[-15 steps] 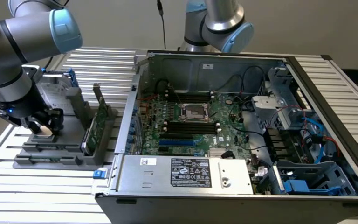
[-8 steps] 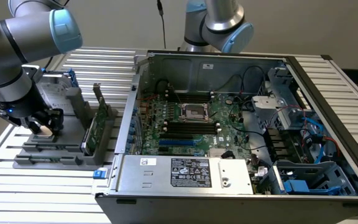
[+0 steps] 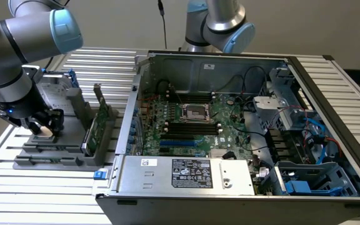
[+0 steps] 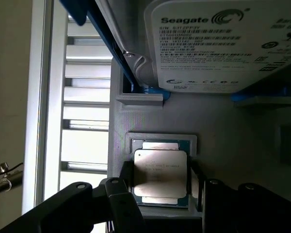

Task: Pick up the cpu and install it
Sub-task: 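Pick up the cpu and move it towards the insertion slot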

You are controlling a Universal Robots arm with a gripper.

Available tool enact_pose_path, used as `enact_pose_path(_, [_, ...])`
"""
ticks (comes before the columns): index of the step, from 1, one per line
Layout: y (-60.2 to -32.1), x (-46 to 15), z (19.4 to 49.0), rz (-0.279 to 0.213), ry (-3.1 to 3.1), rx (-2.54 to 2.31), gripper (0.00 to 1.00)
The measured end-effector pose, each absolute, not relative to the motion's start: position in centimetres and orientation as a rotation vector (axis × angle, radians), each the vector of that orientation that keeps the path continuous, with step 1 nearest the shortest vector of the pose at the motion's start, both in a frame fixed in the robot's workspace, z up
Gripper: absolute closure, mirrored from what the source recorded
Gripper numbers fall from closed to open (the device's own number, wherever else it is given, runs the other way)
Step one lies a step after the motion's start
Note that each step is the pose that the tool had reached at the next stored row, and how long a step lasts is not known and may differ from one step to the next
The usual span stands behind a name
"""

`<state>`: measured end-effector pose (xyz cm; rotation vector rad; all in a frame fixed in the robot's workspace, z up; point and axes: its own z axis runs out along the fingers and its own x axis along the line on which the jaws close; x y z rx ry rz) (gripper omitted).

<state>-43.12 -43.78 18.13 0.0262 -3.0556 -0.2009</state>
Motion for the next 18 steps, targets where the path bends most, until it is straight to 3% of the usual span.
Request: enact_pose_path(18, [-43.8,-43.1,21.1,-0.221,-3.051,0.026,0.45])
